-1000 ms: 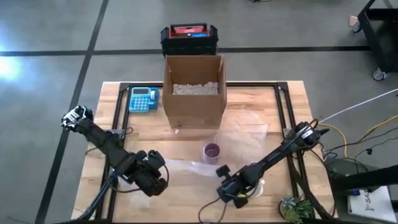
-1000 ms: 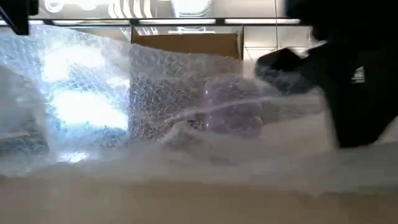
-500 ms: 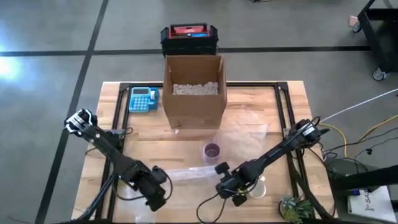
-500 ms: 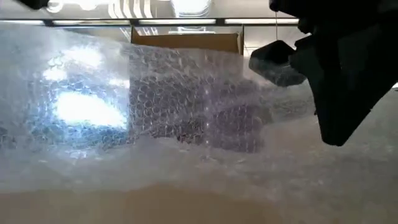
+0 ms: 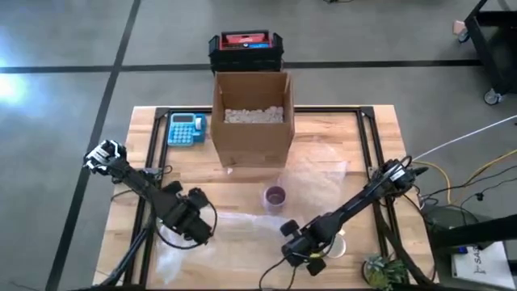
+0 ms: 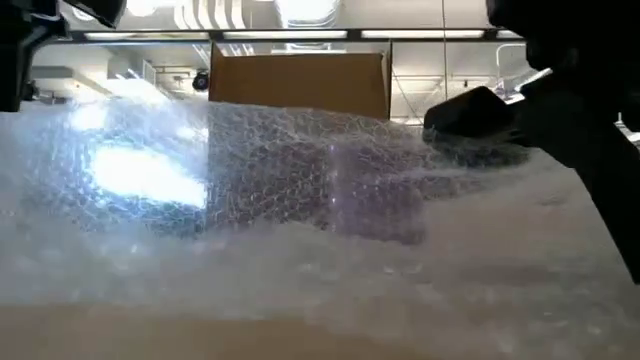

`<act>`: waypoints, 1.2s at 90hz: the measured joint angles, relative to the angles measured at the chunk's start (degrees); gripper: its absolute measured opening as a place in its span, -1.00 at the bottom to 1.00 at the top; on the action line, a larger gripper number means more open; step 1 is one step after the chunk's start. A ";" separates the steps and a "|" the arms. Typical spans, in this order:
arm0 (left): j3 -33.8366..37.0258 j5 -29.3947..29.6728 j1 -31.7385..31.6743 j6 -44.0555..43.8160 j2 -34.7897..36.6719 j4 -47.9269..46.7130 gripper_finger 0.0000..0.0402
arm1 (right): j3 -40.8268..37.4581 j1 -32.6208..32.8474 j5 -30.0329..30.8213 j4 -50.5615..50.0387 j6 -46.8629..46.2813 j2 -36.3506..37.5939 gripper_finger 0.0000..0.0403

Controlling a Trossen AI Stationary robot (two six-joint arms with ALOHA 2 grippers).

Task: Wrap mug
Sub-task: Prepare the transparent bubble wrap to wrap the purple mug

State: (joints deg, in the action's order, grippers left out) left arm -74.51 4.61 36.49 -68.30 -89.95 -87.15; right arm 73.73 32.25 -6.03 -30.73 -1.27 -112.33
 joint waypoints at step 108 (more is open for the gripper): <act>2.09 10.10 13.20 -7.14 -1.40 26.71 -0.90 | 13.67 -4.28 2.41 -25.50 -6.64 5.78 -0.90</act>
State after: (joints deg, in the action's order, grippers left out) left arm -72.42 14.71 49.69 -75.44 -91.35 -60.44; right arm 87.41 27.97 -3.62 -56.23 -7.90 -106.55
